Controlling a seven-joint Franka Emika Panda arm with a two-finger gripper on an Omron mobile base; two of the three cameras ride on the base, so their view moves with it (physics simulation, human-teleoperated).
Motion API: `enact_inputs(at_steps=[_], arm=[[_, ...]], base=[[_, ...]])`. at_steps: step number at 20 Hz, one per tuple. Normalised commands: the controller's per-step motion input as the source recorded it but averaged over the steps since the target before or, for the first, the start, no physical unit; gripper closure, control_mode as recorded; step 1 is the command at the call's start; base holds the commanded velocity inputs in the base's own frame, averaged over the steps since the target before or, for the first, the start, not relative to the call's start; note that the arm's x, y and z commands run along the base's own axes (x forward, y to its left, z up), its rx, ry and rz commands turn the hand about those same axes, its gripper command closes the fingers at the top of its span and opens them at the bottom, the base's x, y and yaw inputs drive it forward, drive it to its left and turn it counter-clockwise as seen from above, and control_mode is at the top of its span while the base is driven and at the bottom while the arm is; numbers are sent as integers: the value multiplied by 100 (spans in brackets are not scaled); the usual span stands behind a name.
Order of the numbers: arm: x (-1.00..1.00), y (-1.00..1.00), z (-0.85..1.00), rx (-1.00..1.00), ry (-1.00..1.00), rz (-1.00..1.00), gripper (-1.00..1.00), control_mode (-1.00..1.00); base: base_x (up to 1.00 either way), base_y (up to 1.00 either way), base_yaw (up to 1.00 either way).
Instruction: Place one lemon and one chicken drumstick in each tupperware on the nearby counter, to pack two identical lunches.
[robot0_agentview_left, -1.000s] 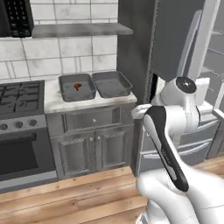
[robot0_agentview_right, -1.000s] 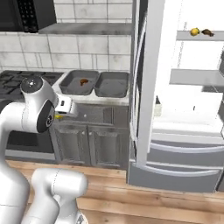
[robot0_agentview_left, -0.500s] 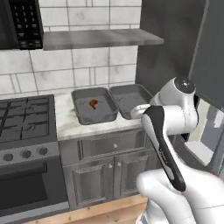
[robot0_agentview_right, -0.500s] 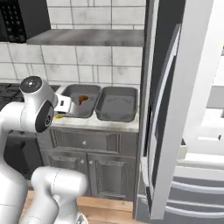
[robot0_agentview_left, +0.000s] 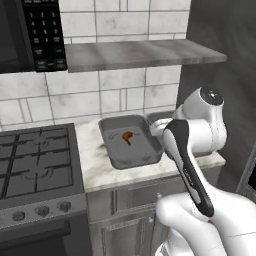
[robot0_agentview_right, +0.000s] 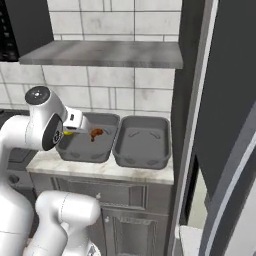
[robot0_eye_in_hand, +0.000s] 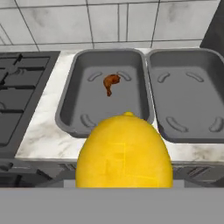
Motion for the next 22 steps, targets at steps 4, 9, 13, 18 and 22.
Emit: enact_inputs(at_steps=[4,9,13,18,22], arm=[[0,0,0,0,0,0,100,100],[25,-1,-18,-1,1,-1,100,-100],[26,-11,-49,-1,1,0,100,-100],[30,-2,-45,0,7,0,100,-100],[40,0,-42,0,12,0,100,-100]], base=[[44,47,0],[16,3,0],[0,0,0],[0,0,0],[0,0,0]])
